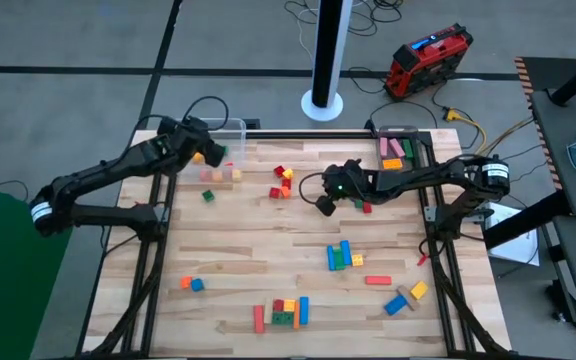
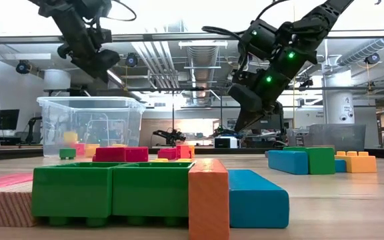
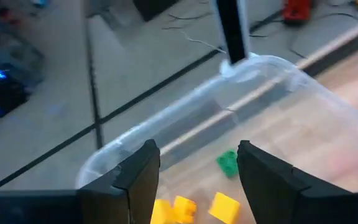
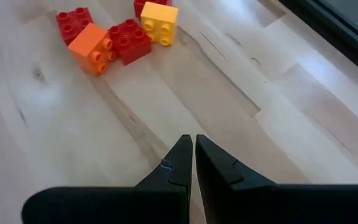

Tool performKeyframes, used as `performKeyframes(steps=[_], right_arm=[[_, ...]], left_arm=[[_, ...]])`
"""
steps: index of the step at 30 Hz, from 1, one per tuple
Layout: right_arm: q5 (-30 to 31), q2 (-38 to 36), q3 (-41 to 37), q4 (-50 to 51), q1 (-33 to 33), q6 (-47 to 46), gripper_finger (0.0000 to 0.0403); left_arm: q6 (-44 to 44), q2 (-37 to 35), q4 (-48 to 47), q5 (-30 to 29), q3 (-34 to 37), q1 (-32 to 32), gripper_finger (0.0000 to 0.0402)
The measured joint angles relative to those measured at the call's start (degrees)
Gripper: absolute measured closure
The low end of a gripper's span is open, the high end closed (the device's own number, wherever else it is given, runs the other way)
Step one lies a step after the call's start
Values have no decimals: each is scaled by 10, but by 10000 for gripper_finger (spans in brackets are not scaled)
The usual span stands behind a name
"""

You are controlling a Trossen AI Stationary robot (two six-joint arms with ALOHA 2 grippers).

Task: Sort blocks by size
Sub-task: Put the green square game piece into the transparent bin

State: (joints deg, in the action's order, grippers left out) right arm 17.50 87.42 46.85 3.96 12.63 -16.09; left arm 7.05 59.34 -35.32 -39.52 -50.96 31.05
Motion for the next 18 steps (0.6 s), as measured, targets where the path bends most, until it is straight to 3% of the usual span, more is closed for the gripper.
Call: performKeyframes(steps=[9, 18], right_arm=[[0, 0, 0, 0, -4, -9, 390], [0, 0, 0, 0, -4, -6, 390]], left_arm=[[48, 0, -48, 104, 13, -77, 210], [131, 8, -110, 118, 28, -220, 213]])
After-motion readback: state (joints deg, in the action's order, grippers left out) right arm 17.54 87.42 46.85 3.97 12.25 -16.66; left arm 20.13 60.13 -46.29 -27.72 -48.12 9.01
